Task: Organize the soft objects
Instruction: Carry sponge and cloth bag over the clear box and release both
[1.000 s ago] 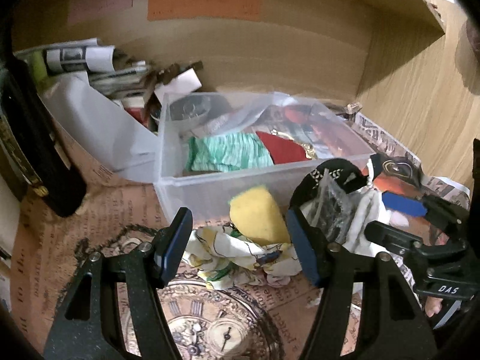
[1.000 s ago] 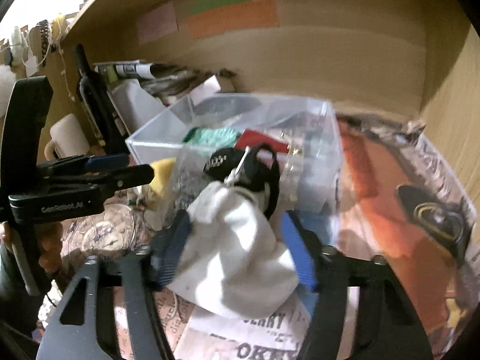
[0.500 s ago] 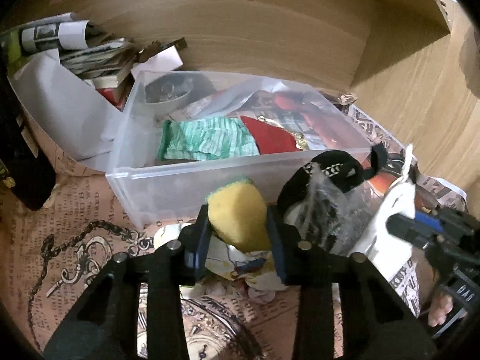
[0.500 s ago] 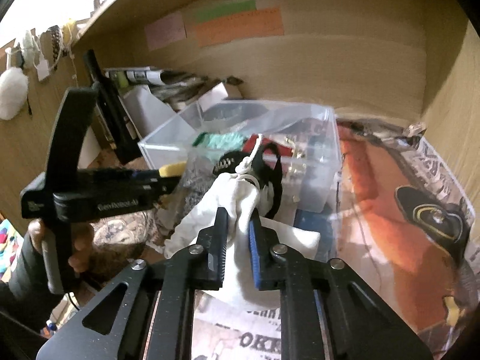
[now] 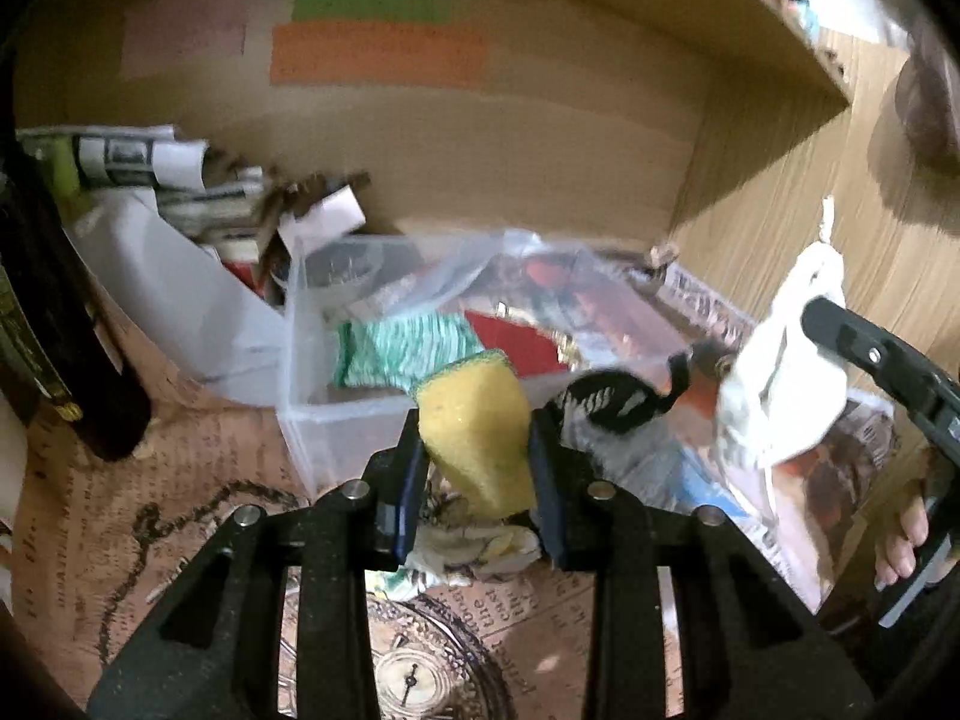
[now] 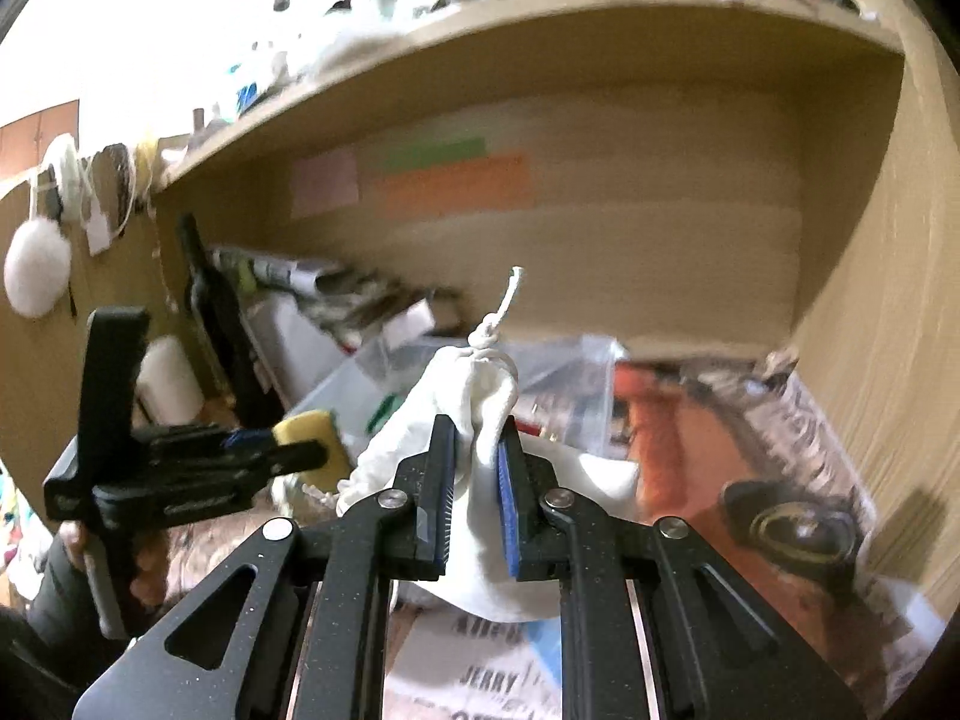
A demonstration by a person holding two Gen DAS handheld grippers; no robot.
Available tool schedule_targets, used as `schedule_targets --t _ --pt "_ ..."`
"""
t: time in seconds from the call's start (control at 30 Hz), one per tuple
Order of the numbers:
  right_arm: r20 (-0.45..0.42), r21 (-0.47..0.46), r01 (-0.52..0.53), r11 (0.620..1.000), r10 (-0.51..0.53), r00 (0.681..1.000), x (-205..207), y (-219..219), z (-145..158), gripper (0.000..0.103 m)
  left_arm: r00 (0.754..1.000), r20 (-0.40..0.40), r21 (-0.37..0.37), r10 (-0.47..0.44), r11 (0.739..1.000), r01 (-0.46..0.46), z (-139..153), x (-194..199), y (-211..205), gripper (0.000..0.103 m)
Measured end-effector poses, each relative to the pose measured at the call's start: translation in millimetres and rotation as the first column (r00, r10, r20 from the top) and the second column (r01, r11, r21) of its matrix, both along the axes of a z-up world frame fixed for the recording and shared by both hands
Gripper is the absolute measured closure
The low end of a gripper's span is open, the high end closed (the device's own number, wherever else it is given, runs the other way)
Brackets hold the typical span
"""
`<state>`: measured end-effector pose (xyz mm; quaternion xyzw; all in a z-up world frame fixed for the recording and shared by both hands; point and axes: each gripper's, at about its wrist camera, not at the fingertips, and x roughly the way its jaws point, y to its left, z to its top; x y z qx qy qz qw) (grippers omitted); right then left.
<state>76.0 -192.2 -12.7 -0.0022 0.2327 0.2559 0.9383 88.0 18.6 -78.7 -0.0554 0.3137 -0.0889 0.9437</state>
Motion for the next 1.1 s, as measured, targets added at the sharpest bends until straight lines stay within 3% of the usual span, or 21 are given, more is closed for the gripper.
schedule_targets --t 0.33,0.57,0.73,1.1 --pt "0.089 0.037 0.066 0.997 -0.069 0.994 33 0 27 0.091 0.994 0.099 -0.015 0.044 0.999 -0.043 38 2 9 0.071" --pt "0.079 0.013 0.077 0.997 -0.078 0.994 67 13 25 0.091 0.99 0.107 0.001 0.088 0.996 -0.088 46 24 20 0.07" --pt "0.02 -0.027 0.055 0.998 -0.055 0.998 91 29 9 0.091 0.992 0.073 0.039 0.099 0.994 -0.102 38 44 23 0.07" --pt "-0.15 -0.158 -0.02 0.987 -0.004 0.989 124 58 -41 0.091 0.993 -0.087 0.095 0.075 0.993 -0.067 -9 88 22 0.07"
